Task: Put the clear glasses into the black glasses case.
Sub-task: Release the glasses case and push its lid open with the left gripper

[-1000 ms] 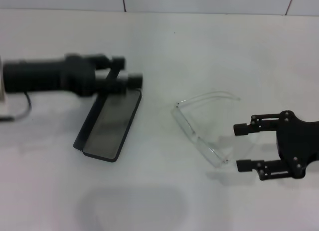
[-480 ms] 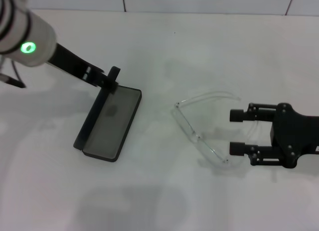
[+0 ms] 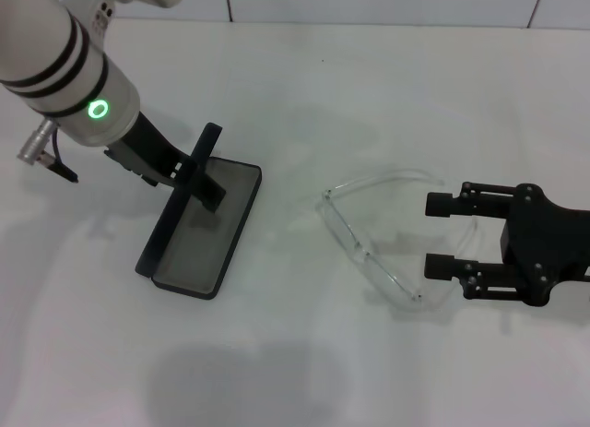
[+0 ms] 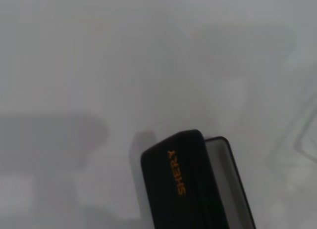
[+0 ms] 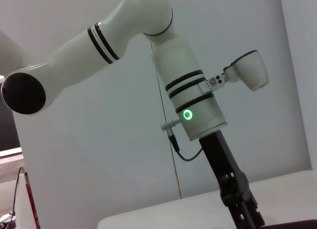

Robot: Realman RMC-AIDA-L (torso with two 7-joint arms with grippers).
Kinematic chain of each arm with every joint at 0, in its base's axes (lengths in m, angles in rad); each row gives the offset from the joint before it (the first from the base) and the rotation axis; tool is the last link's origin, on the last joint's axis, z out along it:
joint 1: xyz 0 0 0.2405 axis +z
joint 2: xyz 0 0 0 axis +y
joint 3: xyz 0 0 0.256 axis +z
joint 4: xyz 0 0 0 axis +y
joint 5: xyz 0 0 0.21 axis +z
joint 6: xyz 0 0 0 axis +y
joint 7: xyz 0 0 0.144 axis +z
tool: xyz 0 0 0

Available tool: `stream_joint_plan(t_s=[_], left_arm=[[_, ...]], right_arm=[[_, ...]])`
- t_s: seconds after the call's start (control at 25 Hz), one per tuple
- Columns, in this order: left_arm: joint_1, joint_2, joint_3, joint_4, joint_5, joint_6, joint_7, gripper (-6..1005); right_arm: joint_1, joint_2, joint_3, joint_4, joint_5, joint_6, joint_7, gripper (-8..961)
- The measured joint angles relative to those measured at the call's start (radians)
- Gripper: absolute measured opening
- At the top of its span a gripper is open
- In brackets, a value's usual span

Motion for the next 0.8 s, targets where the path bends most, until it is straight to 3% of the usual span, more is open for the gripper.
stream_joint_plan(t_s=[0.56, 0.8], left_arm=[[0.003, 0.0, 0.037, 0.009, 0.001, -0.027, 0.025, 843], [0.004, 0.0, 0.049, 0.02, 0.001, -0.028, 0.031, 607]], right_arm=[[0.001, 0.0, 0.001, 0.037, 0.002, 0.005, -0.011, 687], [0.001, 0.001, 0.001, 0.039, 0.002, 0.006, -0.011, 687]])
